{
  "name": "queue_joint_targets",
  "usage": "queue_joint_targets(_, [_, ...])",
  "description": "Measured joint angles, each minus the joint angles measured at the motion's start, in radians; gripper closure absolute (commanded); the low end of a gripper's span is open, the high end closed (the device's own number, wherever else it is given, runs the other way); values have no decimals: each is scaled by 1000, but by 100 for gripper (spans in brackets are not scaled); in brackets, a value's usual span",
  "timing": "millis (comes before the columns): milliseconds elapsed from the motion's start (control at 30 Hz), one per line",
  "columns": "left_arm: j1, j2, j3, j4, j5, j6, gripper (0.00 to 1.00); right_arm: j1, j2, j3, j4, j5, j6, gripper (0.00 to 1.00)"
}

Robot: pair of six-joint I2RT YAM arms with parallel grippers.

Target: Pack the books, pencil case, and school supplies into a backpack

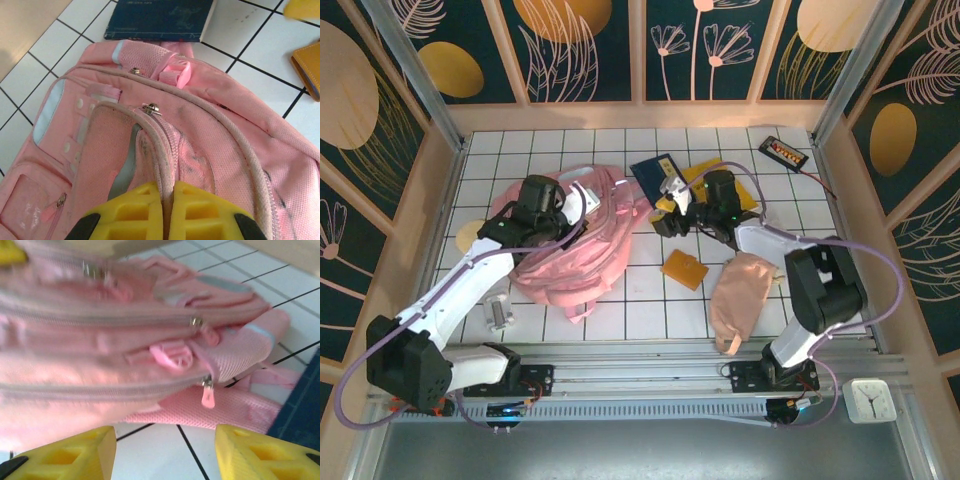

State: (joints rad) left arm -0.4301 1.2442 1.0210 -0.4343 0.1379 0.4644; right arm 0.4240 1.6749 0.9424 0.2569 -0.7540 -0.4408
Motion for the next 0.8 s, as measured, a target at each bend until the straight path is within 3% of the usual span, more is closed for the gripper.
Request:
queue_joint_targets(400, [10,-26,0,-53,27,22,100,5,294,183,18,-120,-145,40])
queue_joint_targets(800, [19,-29,16,-65,37,26,100,6,447,390,-77,-171,-208,39])
